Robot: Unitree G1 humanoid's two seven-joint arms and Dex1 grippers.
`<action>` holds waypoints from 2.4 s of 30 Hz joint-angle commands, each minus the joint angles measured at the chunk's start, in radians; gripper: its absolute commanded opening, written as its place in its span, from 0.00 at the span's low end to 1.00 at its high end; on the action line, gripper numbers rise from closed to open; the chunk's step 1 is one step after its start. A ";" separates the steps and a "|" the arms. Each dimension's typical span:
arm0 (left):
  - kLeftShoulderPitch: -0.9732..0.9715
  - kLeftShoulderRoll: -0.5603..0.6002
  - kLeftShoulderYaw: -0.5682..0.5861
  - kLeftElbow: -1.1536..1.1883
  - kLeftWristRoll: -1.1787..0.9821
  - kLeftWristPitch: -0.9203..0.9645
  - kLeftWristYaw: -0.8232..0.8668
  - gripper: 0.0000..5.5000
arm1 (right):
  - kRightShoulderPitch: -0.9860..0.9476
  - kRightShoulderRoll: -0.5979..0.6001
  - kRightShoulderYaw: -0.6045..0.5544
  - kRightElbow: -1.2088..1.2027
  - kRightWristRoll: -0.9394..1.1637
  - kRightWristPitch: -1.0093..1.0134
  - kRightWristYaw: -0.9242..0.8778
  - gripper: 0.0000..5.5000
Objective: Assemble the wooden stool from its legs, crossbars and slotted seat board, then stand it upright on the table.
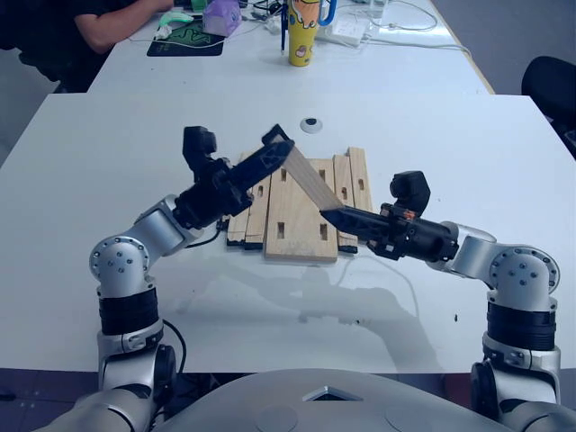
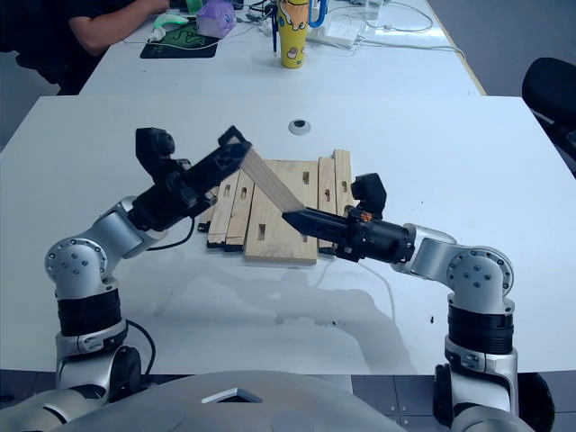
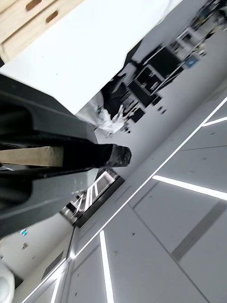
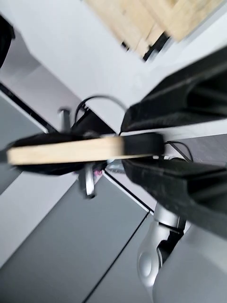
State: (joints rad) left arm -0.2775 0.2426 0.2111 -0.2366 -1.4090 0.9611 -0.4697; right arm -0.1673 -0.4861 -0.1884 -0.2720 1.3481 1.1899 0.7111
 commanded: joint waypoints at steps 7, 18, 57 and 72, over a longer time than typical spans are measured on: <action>0.010 0.120 0.086 -0.014 0.286 -0.203 0.054 0.08 | 0.080 -0.128 0.142 0.128 -0.415 -0.208 0.064 0.46; 0.045 -0.193 -0.071 0.102 0.783 -0.557 0.407 0.08 | 0.020 0.070 0.170 0.191 -0.571 -0.325 -0.075 0.46; 0.124 -0.261 -0.088 0.094 0.918 -0.465 0.471 0.08 | 0.029 0.126 0.157 0.148 -0.601 -0.296 -0.103 0.46; 0.076 -0.196 -0.311 0.184 1.231 -0.458 0.492 0.08 | 0.036 0.129 0.205 0.040 -0.650 -0.265 -0.166 0.46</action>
State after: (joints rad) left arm -0.2659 0.0379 -0.0682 -0.0977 -0.2263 0.4319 0.0031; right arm -0.1332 -0.3627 0.0144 -0.2057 0.7080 0.9084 0.5726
